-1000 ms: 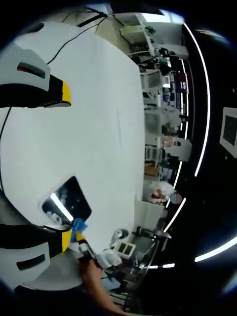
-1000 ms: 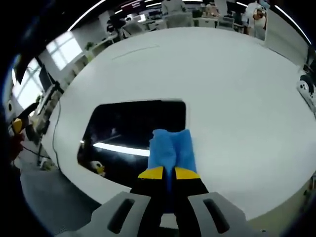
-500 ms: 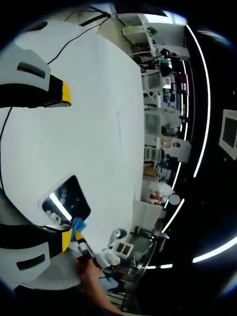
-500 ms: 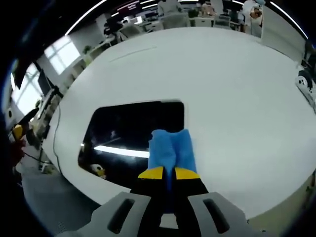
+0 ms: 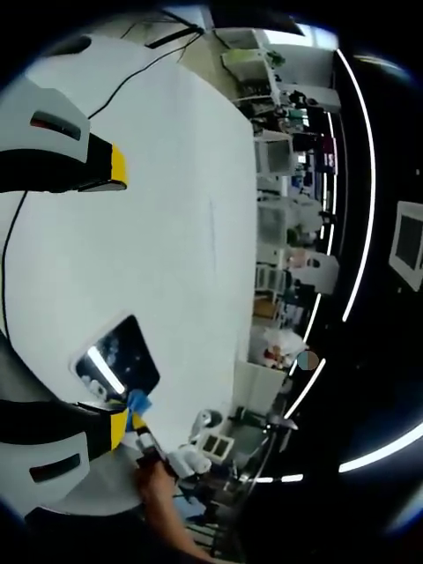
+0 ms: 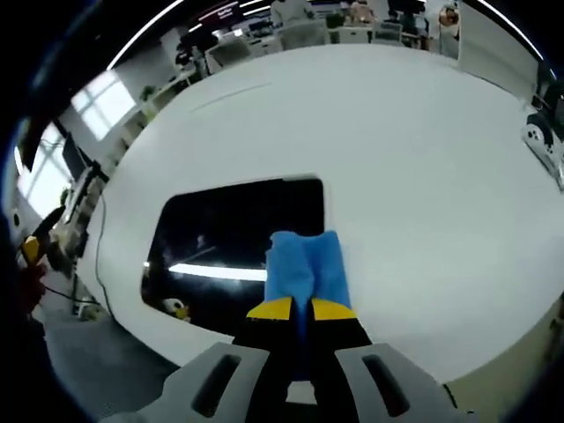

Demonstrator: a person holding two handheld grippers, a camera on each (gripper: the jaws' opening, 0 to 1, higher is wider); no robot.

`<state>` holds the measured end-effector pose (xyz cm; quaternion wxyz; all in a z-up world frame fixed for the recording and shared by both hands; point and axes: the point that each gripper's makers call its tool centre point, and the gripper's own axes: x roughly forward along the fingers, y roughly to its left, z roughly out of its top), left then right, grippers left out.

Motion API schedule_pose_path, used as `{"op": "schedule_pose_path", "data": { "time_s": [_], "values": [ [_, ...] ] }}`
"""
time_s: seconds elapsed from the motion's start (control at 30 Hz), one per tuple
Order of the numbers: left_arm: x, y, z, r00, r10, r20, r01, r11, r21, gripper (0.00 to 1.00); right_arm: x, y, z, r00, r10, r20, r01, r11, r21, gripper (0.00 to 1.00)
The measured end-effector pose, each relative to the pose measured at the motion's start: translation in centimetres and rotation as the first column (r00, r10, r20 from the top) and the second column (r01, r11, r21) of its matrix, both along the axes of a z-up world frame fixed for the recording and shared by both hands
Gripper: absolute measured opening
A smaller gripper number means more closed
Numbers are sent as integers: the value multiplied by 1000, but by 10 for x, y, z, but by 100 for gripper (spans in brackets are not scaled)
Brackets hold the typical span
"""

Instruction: Wipe the mirror surface with the cleaning cloth until all visible marks leave the cleaned area.

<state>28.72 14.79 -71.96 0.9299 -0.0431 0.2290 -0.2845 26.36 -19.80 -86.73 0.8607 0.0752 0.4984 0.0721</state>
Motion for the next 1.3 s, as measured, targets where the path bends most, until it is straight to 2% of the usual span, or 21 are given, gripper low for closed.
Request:
{"op": "schedule_pose_path", "data": {
  "time_s": [0.33, 0.47, 0.63, 1.3],
  "values": [
    [1, -3, -1, 1000, -15, 0, 15, 1000, -2, 100, -2, 13, -2, 1000, -9, -14, 9, 999, 34, 0],
    [-3, -10, -3, 999, -48, -1, 48, 998, 30, 100, -2, 15, -1, 1000, -7, -12, 8, 999, 33, 0],
    [-5, -9, -9, 998, -62, -13, 63, 996, 62, 100, 0, 23, -2, 1000, -5, -12, 6, 999, 45, 0],
    [-7, 3, -6, 998, -54, -15, 55, 996, 69, 100, 3, 84, -1, 996, 85, -30, -83, 993, 81, 0]
  ]
}}
